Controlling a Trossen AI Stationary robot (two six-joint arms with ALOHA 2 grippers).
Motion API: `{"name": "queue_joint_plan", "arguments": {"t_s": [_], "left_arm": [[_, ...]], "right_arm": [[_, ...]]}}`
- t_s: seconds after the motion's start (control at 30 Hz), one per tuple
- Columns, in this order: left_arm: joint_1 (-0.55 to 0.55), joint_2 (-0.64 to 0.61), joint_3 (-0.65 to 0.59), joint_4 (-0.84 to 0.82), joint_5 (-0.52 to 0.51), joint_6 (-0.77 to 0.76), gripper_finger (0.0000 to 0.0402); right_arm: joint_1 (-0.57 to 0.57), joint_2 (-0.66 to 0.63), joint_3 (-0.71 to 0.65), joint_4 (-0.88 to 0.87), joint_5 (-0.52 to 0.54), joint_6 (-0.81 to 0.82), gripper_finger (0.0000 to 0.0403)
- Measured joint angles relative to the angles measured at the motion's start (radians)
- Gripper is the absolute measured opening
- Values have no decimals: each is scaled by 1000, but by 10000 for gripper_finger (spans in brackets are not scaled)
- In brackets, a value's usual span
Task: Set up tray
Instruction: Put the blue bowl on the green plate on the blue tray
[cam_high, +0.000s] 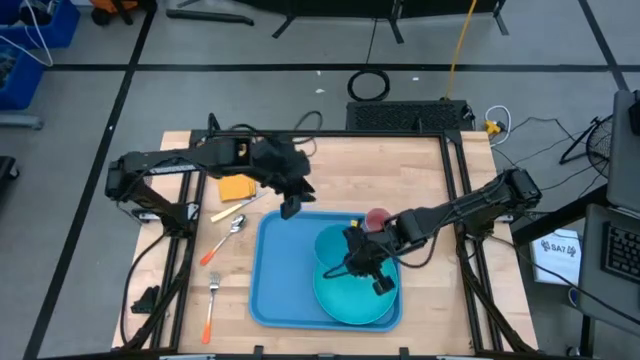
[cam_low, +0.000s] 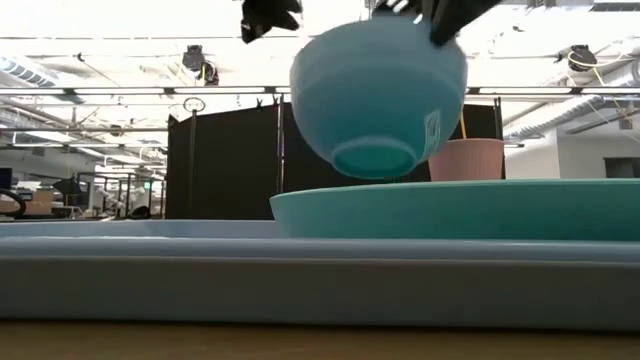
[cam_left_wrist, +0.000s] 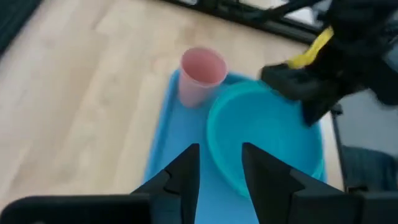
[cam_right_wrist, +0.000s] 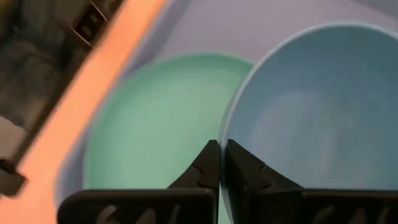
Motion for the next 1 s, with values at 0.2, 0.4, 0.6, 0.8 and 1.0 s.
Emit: {"name": "queue_joint_plan", "arguments": {"t_s": [0.2, 0.4, 0.6, 0.8, 1.0], "left_arm": [[7, -75, -1, 43, -121, 4, 124], [-12, -112, -1, 74, -174, 33, 124], [-77, -117, -2, 131, -207, 123, 124], [-163, -132, -58, 253, -217, 234, 124], [-199, -263, -343, 588, -244, 264, 124]], "right_arm": [[75, -2, -28, 27, 45, 139, 0], [122, 0, -170, 135, 100, 279, 0], [167, -16, -293, 315, 145, 388, 0], [218, -42, -371, 419, 190, 485, 0], [254, -62, -388, 423, 226, 539, 0]]}}
